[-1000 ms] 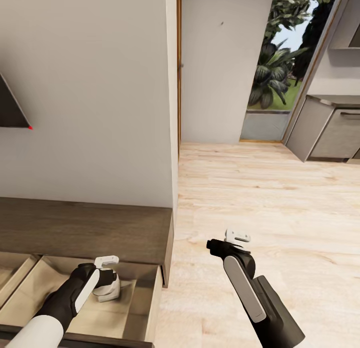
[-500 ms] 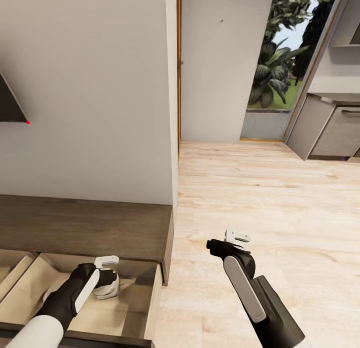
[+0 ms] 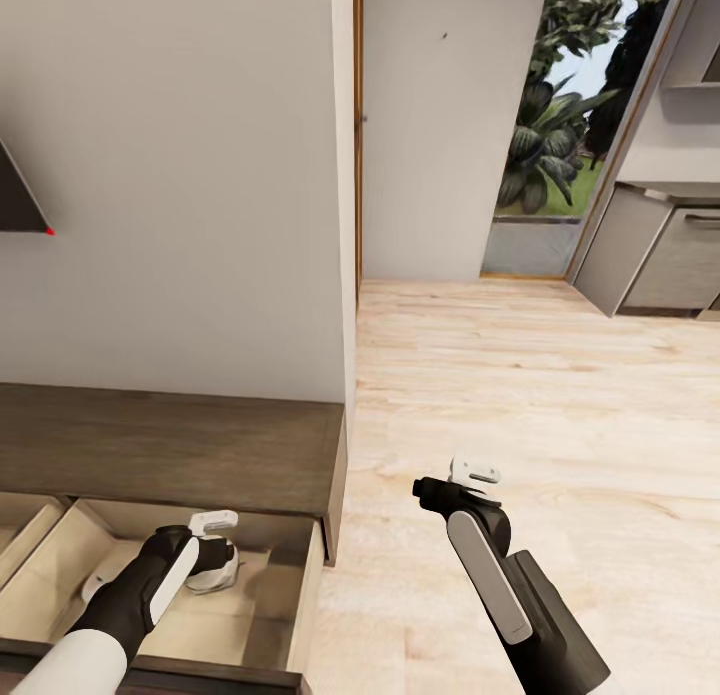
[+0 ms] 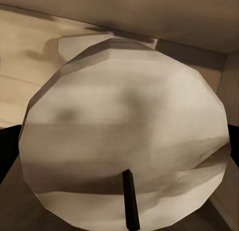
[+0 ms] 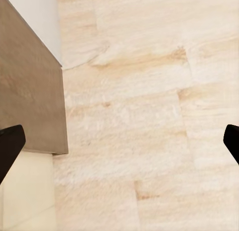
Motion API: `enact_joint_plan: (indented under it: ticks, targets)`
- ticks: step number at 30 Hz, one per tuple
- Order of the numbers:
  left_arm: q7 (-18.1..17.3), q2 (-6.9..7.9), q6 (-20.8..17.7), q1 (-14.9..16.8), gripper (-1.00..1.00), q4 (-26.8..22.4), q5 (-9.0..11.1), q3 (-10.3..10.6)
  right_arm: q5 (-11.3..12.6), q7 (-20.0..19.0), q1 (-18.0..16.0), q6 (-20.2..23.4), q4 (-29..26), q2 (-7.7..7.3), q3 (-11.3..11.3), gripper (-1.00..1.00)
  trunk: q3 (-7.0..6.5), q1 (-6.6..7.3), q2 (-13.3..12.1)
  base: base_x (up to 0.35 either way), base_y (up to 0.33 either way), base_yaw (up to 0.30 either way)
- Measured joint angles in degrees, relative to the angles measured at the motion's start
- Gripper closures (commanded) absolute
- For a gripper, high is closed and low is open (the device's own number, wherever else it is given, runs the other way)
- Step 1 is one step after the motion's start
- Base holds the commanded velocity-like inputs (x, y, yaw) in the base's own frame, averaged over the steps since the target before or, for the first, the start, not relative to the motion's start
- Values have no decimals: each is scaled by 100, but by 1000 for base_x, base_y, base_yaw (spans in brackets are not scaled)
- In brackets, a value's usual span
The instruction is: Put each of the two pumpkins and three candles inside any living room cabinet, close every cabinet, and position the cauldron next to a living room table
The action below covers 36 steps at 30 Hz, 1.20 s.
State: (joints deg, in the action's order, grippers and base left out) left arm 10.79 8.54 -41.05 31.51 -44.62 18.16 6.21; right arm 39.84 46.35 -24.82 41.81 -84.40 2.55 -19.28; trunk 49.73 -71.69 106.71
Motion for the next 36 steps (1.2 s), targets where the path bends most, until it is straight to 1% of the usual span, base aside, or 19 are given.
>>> enact_joint_plan:
  ticks: [13, 21, 36]
  targets:
    - [-56, -17, 0, -4, 100, 5, 10, 17, 0, -1, 0, 0, 17, 5, -5, -100, 233, -286, 521, 0, 0, 0]
    - [-55, -111, 0, -6, 100, 6, 4, 60, 0, -1, 0, 0, 18, 0, -6, -100, 377, -461, 842, 0, 0, 0]
    - [-54, -114, 0, -8, 100, 6, -1, 68, 0, -2, 0, 0, 22, 8, -9, -100, 646, -791, 1444, 0, 0, 0]
